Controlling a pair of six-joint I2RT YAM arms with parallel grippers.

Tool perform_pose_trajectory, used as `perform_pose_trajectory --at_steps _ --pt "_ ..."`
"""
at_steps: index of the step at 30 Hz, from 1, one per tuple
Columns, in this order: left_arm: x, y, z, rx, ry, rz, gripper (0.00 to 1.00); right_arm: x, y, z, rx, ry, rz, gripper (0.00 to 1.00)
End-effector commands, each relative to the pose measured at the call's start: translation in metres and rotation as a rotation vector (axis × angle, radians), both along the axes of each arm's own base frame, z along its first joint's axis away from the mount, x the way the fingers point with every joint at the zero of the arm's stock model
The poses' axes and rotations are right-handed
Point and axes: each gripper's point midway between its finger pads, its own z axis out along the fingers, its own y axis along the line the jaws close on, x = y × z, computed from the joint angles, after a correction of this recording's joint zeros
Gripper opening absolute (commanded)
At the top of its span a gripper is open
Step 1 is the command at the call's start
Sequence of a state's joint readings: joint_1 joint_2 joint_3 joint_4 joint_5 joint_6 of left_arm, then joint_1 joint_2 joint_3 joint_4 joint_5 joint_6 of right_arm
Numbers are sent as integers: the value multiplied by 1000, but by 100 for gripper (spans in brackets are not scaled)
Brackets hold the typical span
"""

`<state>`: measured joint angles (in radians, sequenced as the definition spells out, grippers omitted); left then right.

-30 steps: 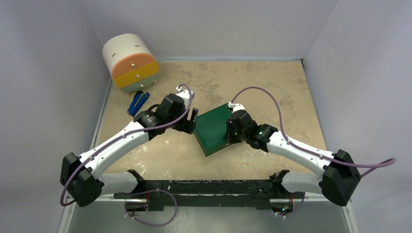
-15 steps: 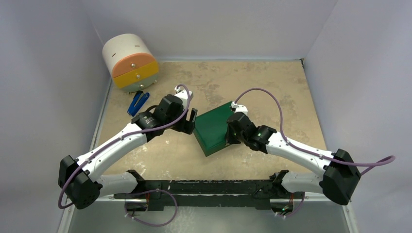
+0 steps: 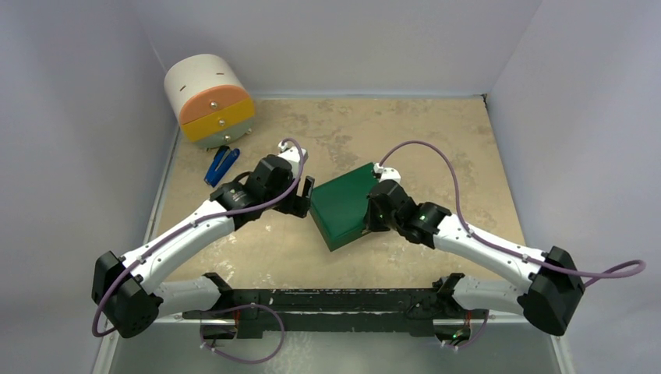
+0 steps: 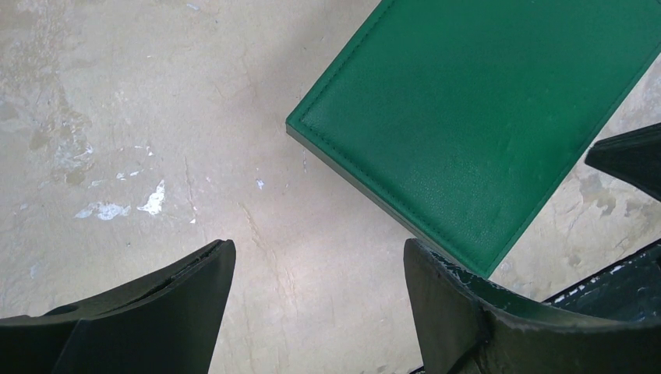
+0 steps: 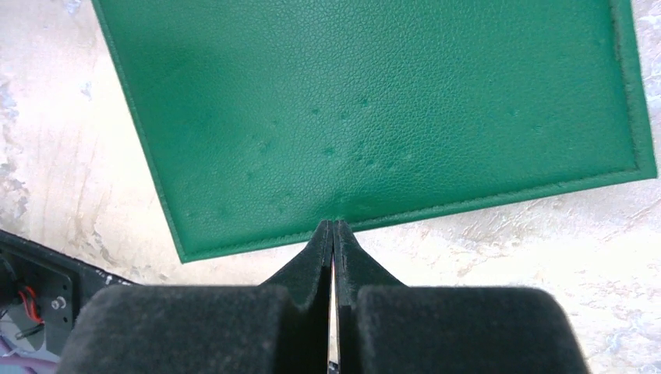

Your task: Organize the mixed jewelry

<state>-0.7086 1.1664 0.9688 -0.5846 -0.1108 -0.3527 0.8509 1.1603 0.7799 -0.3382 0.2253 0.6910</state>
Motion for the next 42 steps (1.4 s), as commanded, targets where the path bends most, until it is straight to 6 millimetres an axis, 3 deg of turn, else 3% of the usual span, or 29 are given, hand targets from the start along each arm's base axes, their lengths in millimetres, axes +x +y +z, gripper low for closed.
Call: perform_pose_trajectory --at_steps 1,8,12,19,26,34,42 --pt "6 -6 21 -72 -68 19 79 9 2 42 49 -103 2 6" --pt "10 1 40 -118 -133 76 79 28 -30 83 -3 -265 -108 74" --pt "13 11 56 -146 -194 128 79 37 -58 101 -79 -333 -191 98" --pt "12 36 92 -210 -323 242 79 37 -109 134 -185 -438 -337 99" --pt "6 69 127 -275 -458 360 79 18 -154 168 -155 -534 -474 99" --pt "-2 104 153 -344 -565 490 79 3 -172 182 -89 -603 -476 99" --pt "-3 132 162 -380 -619 599 79 3 -161 188 -81 -627 -381 99"
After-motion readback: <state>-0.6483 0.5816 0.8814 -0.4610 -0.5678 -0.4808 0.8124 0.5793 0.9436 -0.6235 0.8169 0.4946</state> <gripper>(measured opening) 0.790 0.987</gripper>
